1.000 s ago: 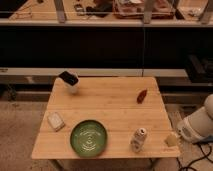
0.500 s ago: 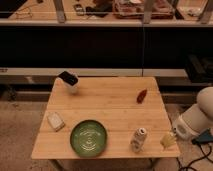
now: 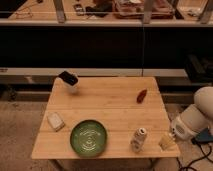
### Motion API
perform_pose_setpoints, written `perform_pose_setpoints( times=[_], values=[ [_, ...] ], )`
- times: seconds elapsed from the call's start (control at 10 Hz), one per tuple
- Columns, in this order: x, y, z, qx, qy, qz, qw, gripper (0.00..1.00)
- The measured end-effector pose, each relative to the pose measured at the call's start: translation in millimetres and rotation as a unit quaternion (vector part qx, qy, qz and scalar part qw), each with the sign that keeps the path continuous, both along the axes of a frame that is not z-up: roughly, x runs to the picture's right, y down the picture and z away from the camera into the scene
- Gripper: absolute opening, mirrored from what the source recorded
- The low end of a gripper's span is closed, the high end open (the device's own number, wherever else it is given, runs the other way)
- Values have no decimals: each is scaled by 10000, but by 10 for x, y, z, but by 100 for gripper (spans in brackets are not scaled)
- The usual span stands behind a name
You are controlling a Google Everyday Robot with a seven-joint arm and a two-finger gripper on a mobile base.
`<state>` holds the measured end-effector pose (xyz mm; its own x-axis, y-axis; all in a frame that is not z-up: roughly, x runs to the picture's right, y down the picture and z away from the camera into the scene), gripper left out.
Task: Knock the bottle over
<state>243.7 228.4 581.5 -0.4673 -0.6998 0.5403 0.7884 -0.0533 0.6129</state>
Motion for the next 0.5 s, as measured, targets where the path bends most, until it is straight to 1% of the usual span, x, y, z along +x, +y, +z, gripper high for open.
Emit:
perform_pose_setpoints(
  times=[0.3,0.5],
  values=[
    [38,103,59,-105,-30,105,9999,14],
    [70,176,147,-195,-98,331,9992,14]
  ],
)
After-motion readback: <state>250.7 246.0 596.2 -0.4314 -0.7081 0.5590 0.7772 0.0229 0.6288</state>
